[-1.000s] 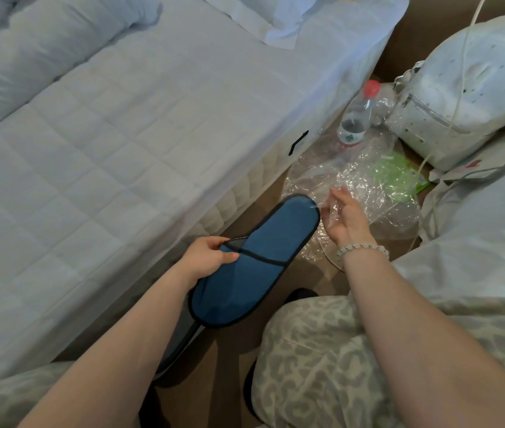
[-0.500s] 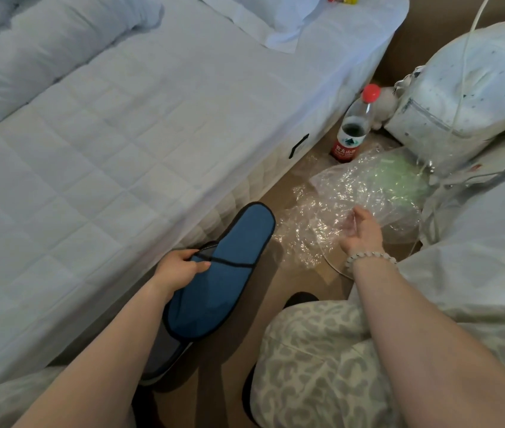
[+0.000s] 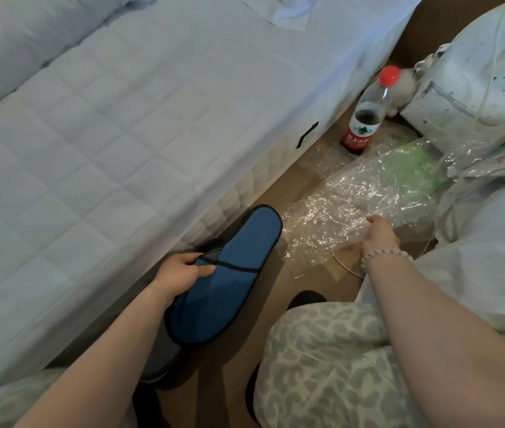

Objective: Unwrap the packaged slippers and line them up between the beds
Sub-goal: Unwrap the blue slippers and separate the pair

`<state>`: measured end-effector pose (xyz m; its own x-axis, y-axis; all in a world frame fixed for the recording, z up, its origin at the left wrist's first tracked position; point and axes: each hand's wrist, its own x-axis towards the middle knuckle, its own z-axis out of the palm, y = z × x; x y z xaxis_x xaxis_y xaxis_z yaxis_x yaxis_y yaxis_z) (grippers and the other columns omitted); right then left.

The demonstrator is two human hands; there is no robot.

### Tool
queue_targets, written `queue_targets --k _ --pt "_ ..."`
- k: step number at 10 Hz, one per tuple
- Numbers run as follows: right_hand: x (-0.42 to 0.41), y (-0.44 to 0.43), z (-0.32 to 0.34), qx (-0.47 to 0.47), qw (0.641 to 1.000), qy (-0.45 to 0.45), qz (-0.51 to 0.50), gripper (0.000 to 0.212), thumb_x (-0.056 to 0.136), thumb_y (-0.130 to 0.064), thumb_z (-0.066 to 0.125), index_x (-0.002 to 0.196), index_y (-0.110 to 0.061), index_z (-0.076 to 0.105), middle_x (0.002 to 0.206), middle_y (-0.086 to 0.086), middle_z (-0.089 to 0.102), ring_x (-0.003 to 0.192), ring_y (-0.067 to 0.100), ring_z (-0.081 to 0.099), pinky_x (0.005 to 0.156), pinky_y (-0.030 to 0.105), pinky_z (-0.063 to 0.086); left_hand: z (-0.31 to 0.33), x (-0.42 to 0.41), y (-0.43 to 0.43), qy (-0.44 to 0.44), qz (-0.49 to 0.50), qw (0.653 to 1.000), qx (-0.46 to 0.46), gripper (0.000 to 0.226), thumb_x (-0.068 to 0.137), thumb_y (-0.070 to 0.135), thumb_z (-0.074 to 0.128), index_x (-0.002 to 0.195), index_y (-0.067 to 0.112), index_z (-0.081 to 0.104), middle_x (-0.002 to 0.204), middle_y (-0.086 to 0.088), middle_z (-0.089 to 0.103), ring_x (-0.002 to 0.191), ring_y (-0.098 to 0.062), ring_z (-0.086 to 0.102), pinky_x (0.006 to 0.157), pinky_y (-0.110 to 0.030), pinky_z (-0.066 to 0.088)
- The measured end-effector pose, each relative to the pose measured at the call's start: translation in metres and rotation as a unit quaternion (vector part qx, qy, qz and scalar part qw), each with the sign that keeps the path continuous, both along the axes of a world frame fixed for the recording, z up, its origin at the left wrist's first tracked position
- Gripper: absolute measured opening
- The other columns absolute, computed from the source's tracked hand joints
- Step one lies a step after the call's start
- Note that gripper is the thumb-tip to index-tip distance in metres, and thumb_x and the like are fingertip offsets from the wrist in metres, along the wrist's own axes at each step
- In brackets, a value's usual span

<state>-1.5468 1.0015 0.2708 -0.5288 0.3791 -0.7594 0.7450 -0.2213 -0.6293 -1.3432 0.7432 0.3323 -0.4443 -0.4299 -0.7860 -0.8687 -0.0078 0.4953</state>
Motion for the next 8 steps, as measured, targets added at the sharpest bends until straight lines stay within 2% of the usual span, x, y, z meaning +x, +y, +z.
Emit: queue_targets --k 1,2,3,4,5,6,7,8 --pt "0.003 0.004 -0.001 0.022 0.999 -0.039 0.027 0.044 0.097 -0.023 0.044 0.136 -0.002 0.046 0.142 0.015 0.046 0.126 0.026 0.048 0.075 0.024 0.042 -0.002 0.001 0.000 0.007 0.000 1.000 0.008 0.039 0.083 0.017 0.070 0.121 0.015 0.061 0.101 -0.002 0.064 0.075 -0.010 0.058 0.073 -0.024 0.044" --pt "0.004 0.006 -0.003 0.074 0.989 -0.057 0.116 0.046 0.096 -0.026 0.047 0.137 -0.005 0.045 0.142 0.012 0.047 0.130 0.025 0.044 0.071 0.020 0.039 -0.001 0.001 0.000 0.012 -0.004 1.000 0.010 0.038 0.083 0.017 0.069 0.120 0.015 0.062 0.102 -0.003 0.065 0.074 -0.008 0.058 0.067 -0.022 0.044" --pt "0.011 -0.003 0.014 0.115 0.989 -0.087 0.033 0.067 0.078 -0.037 0.064 0.134 -0.007 0.044 0.137 0.010 0.050 0.124 0.026 0.049 0.087 0.024 0.042 0.000 0.001 0.000 0.017 0.007 1.000 0.006 0.038 0.083 0.016 0.070 0.119 0.013 0.062 0.103 -0.004 0.064 0.073 -0.008 0.058 0.067 -0.023 0.045" --pt "0.022 -0.024 0.027 0.315 0.949 -0.015 0.025 0.060 0.075 -0.028 0.067 0.128 -0.011 0.046 0.132 0.010 0.048 0.124 0.028 0.045 0.103 0.037 0.038 0.005 0.004 0.002 0.022 0.010 1.000 0.007 0.041 0.082 0.016 0.071 0.121 0.011 0.061 0.111 -0.007 0.065 0.073 -0.009 0.059 0.063 -0.020 0.045" --pt "0.052 -0.064 0.039 0.274 0.940 0.125 0.163 0.052 0.080 -0.026 0.069 0.124 -0.012 0.046 0.124 0.009 0.052 0.114 0.028 0.053 0.098 0.041 0.045 0.014 0.010 0.003 0.039 0.017 0.999 0.018 0.040 0.082 0.016 0.071 0.120 0.011 0.061 0.106 -0.006 0.065 0.076 -0.011 0.060 0.062 -0.020 0.046" --pt "0.093 -0.106 0.049 0.158 0.928 0.154 0.300 0.079 0.079 -0.042 0.070 0.139 -0.008 0.033 0.137 0.008 0.044 0.124 0.025 0.047 0.104 0.039 0.041 0.023 0.019 0.001 0.054 0.020 0.998 0.018 0.039 0.082 0.018 0.071 0.120 0.013 0.062 0.108 -0.005 0.065 0.083 -0.015 0.061 0.074 -0.025 0.047" --pt "0.141 -0.124 0.054 0.022 0.942 0.073 0.326 0.100 0.070 -0.051 0.075 0.146 -0.014 0.021 0.145 0.008 0.039 0.131 0.026 0.042 0.108 0.044 0.037 0.033 0.034 0.001 0.090 0.050 0.994 0.033 0.033 0.083 0.013 0.069 0.116 0.012 0.064 0.106 -0.006 0.066 0.079 -0.012 0.062 0.064 -0.019 0.049" --pt "0.185 -0.122 0.049 -0.102 0.936 -0.024 0.336 0.077 0.076 -0.032 0.075 0.138 -0.007 0.037 0.133 0.009 0.054 0.117 0.026 0.055 0.101 0.040 0.045 0.039 0.053 0.002 0.115 0.072 0.990 0.042 0.027 0.086 0.009 0.065 0.113 0.009 0.064 0.103 -0.008 0.066 0.076 -0.012 0.063 0.055 -0.014 0.052"
